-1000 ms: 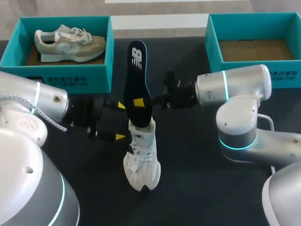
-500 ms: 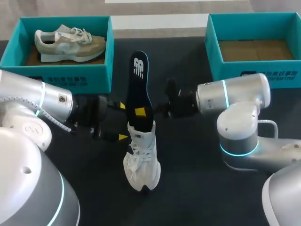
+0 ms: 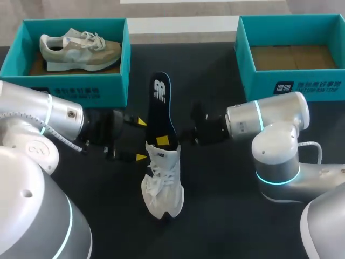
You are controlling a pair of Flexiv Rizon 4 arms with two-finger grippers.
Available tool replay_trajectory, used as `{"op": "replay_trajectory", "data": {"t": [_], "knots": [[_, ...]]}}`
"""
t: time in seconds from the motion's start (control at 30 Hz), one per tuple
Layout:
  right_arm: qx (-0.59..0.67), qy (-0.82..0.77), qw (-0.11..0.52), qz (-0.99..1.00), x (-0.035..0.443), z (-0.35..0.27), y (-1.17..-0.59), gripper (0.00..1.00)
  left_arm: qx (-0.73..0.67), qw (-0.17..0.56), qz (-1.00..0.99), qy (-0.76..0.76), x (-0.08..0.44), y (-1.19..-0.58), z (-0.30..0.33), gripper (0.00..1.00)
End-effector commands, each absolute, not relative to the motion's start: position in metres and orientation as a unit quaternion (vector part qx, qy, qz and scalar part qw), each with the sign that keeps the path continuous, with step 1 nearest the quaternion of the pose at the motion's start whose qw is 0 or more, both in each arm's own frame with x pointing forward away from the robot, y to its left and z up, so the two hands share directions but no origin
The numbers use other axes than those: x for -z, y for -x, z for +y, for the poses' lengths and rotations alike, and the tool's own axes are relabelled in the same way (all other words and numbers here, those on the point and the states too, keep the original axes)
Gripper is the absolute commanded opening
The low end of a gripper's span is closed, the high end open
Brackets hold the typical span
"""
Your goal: Take the shoe out of the shoebox, open the shoe tongue, remove and reinsert the insole, then place the shoe into the shoebox
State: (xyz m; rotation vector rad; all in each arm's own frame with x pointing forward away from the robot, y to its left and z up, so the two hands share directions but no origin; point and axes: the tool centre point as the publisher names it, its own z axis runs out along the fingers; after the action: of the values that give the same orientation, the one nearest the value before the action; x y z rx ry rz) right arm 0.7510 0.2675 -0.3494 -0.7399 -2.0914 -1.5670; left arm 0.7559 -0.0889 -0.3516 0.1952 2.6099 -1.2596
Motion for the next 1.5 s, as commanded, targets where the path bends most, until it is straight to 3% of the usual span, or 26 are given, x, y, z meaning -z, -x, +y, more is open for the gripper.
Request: {"op": "replay_trajectory", "data": {"t": [0.03, 0.23, 0.27, 0.3, 0.33, 0.4, 0.83, 0.93, 1.0, 1.5], "knots": [[0.552, 0.271, 0.215, -0.758, 0.355, 0.268, -0.747, 0.00, 0.429, 0.118, 0.893, -0.067, 0.352, -0.756, -0.090, 1.00], [0.551, 0.268, 0.205, -0.763, 0.352, 0.268, -0.748, 0.00, 0.429, 0.118, 0.893, -0.067, 0.352, -0.756, -0.090, 1.00], [0.553, 0.267, 0.201, -0.763, 0.350, 0.267, -0.749, 0.13, 0.429, 0.118, 0.893, -0.067, 0.352, -0.756, -0.090, 1.00], [0.557, 0.264, 0.198, -0.762, 0.348, 0.267, -0.750, 0.37, 0.429, 0.118, 0.893, -0.067, 0.352, -0.756, -0.090, 1.00], [0.557, 0.263, 0.196, -0.763, 0.346, 0.267, -0.752, 0.44, 0.429, 0.118, 0.893, -0.067, 0.352, -0.756, -0.090, 1.00], [0.556, 0.260, 0.194, -0.766, 0.343, 0.268, -0.754, 0.46, 0.429, 0.118, 0.893, -0.067, 0.352, -0.756, -0.090, 1.00], [0.561, 0.219, 0.168, -0.780, 0.313, 0.270, -0.781, 0.38, 0.429, 0.118, 0.893, -0.067, 0.352, -0.756, -0.090, 1.00], [0.558, 0.212, 0.174, -0.783, 0.314, 0.270, -0.787, 0.21, 0.429, 0.118, 0.893, -0.067, 0.352, -0.756, -0.090, 1.00], [0.551, 0.208, 0.185, -0.786, 0.319, 0.270, -0.788, 0.00, 0.429, 0.118, 0.893, -0.067, 0.352, -0.756, -0.090, 1.00], [0.545, 0.227, 0.236, -0.772, 0.355, 0.264, -0.745, 0.00, 0.429, 0.118, 0.893, -0.067, 0.352, -0.756, -0.090, 1.00]]}}
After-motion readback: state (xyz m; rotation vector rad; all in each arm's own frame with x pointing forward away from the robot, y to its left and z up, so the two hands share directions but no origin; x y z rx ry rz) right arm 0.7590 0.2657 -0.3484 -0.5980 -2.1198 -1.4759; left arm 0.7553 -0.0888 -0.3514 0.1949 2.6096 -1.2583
